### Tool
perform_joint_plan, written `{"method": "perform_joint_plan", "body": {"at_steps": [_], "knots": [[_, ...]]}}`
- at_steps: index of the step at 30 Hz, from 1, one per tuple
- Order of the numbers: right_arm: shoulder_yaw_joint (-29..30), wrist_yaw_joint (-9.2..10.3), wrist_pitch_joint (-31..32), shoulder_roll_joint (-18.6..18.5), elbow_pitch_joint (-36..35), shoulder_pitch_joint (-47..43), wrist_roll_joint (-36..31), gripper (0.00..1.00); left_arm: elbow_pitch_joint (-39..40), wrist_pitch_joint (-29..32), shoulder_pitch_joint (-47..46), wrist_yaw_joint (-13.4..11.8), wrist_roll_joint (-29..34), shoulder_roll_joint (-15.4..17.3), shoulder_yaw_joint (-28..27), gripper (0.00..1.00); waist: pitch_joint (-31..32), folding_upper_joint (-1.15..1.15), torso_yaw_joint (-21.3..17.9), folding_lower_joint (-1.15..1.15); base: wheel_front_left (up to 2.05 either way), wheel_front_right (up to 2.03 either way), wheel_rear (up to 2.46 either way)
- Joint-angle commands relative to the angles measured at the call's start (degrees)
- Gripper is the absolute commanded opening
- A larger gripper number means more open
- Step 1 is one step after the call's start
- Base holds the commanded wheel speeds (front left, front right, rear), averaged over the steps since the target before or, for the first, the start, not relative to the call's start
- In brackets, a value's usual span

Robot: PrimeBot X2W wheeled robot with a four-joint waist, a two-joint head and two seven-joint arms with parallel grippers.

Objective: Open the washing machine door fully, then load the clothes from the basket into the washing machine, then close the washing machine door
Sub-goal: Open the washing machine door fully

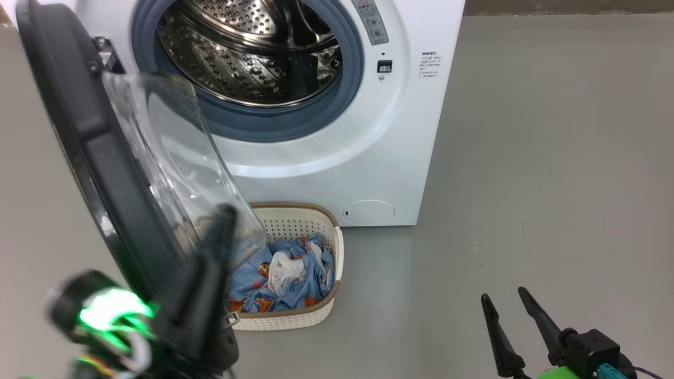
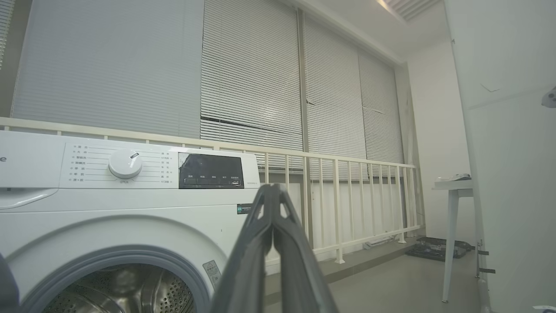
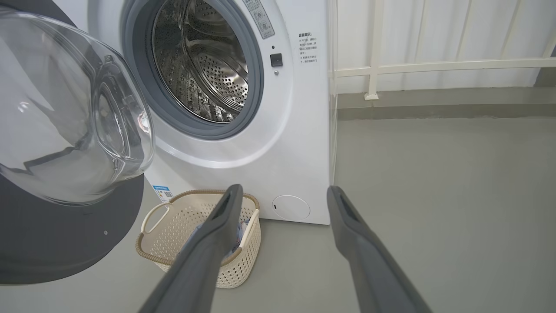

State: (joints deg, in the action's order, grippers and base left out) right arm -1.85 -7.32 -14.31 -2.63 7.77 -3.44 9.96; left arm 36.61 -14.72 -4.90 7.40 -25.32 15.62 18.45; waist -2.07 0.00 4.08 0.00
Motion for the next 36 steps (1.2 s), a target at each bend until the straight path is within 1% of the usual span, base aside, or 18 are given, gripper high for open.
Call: {"method": "perform_joint_plan", "body": {"at_steps": [1, 5, 10, 19, 29, 34, 36], "knots": [[-1.7, -0.17, -0.7, -0.2, -1.1, 2.2, 0.2, 1.00, 1.5, -0.3, -1.2, 0.1, 0.6, 1.2, -1.0, 0.00, -0.1, 0.00, 0.1, 0.00, 0.00, 0.00, 0.00], [-1.9, -0.17, -0.7, -0.2, -0.8, 2.4, 0.0, 1.00, -0.4, -0.3, 0.7, 0.1, 1.1, 1.8, 5.2, 0.00, -0.3, 0.00, 0.3, 0.00, 0.00, 0.00, 0.00], [-2.9, -0.17, -0.7, -0.2, 0.0, 2.8, 0.1, 1.00, -3.6, -0.3, 2.8, 0.1, 1.2, 2.7, 10.8, 0.00, -0.6, 0.00, 0.5, 0.00, 0.00, 0.00, 0.00], [-3.0, -0.17, -0.7, -0.2, 0.7, 3.1, -0.3, 1.00, -8.0, -0.3, 5.0, 0.1, 1.2, 4.4, 14.9, 0.00, -1.2, 0.00, 1.3, 0.00, 0.00, 0.00, 0.00], [-3.4, -0.17, -0.7, -0.2, 1.3, 3.3, -0.4, 1.00, -13.7, -0.3, 6.7, 0.1, 1.8, 6.0, 16.5, 0.00, -1.1, 0.00, 2.0, 0.00, 0.00, 0.00, 0.00], [-3.5, -0.17, -0.7, -0.2, 1.4, 3.3, -0.4, 1.00, -16.6, -0.3, 7.7, 0.1, 1.3, 5.3, 14.5, 0.00, -1.3, 0.00, 2.1, 0.00, 0.00, 0.00, 0.00], [-3.5, -0.17, -0.7, -0.2, 1.5, 3.4, -0.3, 1.00, -18.9, -0.3, 7.8, 0.1, 1.4, 4.6, 12.7, 0.00, -1.4, 0.00, 2.0, 0.00, 0.00, 0.00, 0.00]]}}
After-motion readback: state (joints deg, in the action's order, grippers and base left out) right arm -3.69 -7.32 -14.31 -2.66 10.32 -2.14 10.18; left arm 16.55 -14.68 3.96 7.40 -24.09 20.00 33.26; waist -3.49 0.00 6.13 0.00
